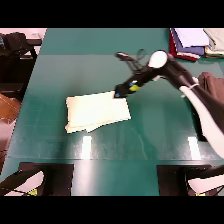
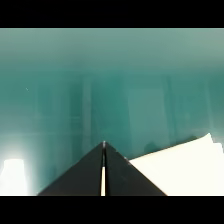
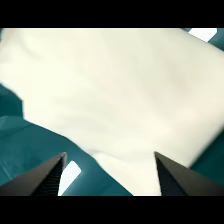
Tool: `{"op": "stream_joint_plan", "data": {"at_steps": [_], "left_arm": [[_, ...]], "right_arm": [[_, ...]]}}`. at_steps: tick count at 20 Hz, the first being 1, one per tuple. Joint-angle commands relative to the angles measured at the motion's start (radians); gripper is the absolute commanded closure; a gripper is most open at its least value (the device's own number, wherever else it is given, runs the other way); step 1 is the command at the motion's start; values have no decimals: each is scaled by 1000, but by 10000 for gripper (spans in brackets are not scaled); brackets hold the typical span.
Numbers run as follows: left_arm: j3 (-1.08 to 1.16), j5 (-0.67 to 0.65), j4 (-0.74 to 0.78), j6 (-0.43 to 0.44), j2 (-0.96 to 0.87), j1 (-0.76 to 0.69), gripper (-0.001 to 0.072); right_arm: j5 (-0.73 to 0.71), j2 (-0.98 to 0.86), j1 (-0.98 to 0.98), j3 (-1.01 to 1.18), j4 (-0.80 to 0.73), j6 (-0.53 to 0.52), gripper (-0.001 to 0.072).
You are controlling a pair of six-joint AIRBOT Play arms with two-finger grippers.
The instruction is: Fold the shirts.
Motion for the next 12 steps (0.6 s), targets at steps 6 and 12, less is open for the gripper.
{"op": "stream_joint_plan", "data": {"at_steps": [6, 12], "left_arm": [[-37, -15, -42, 18, -9, -2, 682], [-40, -23, -57, 27, -10, -2, 682]], "right_arm": [[-124, -52, -182, -287, 172, 57, 53], [-136, -203, -18, -146, 231, 56, 174]]}}
